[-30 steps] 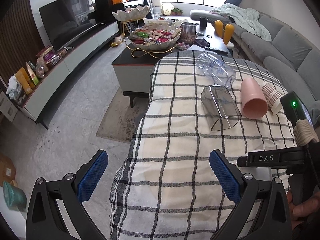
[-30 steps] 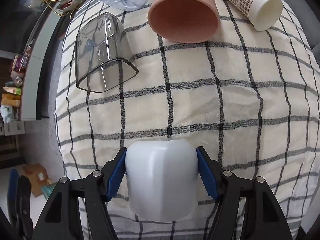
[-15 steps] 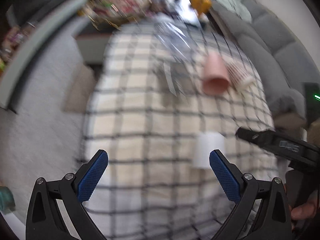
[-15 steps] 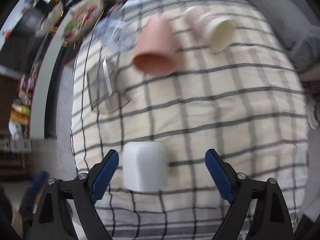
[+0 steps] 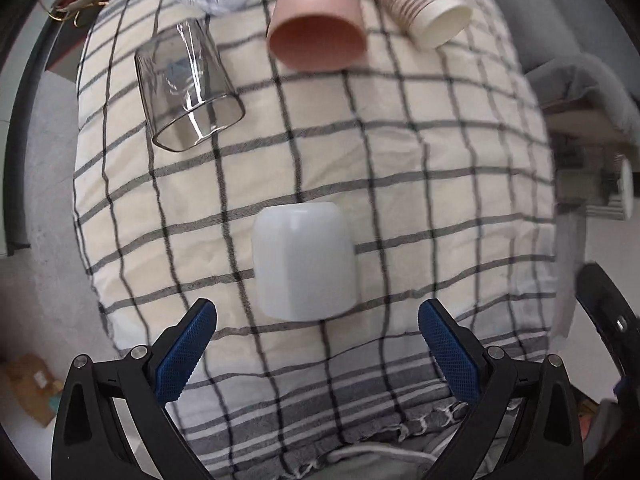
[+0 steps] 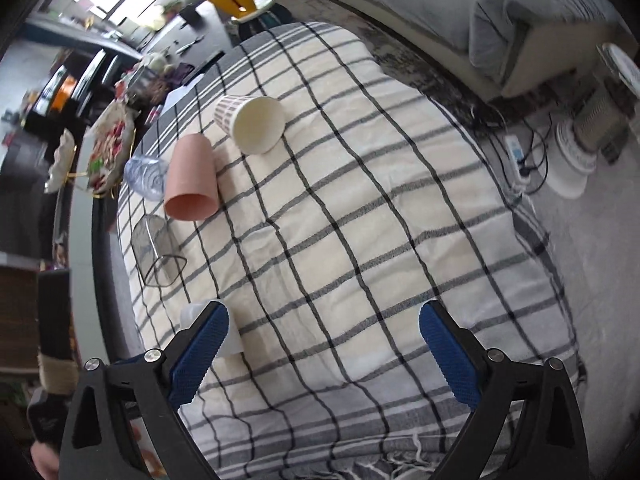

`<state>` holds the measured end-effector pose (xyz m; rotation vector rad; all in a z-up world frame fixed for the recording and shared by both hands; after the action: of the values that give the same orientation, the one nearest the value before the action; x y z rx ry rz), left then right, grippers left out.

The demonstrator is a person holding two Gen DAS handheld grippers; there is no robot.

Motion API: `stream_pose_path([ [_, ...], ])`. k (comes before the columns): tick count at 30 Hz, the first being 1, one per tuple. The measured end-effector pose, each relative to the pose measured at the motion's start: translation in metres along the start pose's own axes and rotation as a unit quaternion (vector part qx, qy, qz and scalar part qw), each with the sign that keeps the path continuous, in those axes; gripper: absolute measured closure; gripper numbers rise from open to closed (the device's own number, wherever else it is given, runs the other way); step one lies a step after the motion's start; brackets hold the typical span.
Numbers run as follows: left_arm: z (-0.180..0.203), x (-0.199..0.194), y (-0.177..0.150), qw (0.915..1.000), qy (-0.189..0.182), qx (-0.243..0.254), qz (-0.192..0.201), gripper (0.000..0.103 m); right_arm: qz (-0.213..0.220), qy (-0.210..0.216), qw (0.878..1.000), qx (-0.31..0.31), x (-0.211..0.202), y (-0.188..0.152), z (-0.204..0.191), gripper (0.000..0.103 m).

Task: Flip cup upside down
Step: 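Set the white cup down upside down and open the right tool, then grasp the upside-down white cup with the left tool and lift it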

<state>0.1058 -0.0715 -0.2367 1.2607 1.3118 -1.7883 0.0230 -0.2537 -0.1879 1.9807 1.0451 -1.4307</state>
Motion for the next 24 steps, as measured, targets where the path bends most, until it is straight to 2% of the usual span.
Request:
stream_pose_path([
  [3,0.000,0.007,0.006,0.9989,0.032,0.011,-0.034,0.000,-0.003,0.015,1.000,0.011,0.001,-0.001,0.001,0.006],
  [5,0.003,0.013,0.008,0.9977,0.038,0.016,-0.054,0.000,-0.002,0.020,1.000,0.013,0.001,0.003,0.001,0.006],
  [10,0.009,0.033,0.023,0.9941,0.039,0.016,-0.100,0.000,-0.009,0.026,0.999,0.022,0.005,0.017,0.004,0.006],
  [15,0.013,0.052,0.025,0.9881,0.021,0.012,-0.152,0.003,-0.025,0.025,0.999,0.030,0.017,0.030,0.007,0.006],
  [20,0.009,0.059,0.035,0.9845,0.036,0.017,-0.171,0.006,-0.043,0.026,0.998,0.037,0.032,0.041,0.006,0.006],
  [22,0.008,0.062,0.038,0.9822,0.040,0.020,-0.183,0.010,-0.051,0.027,0.998,0.037,0.039,0.045,0.004,0.006],
  [24,0.005,0.064,0.042,0.9801,0.046,0.019,-0.192,0.021,-0.055,0.026,0.997,0.036,0.043,0.050,0.004,0.006],
])
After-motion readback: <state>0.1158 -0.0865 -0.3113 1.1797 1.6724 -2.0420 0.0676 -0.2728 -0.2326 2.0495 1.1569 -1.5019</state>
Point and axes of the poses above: each gripper's, at about its wrist camera, not at the fingertips, and x roughly the way its jaws point, z to its right, y to its top, the point moved 8 cm from there along x, roughly the way its jaws point, and after that the axes turned 13 degrees about -z, right-handed, at the moved point
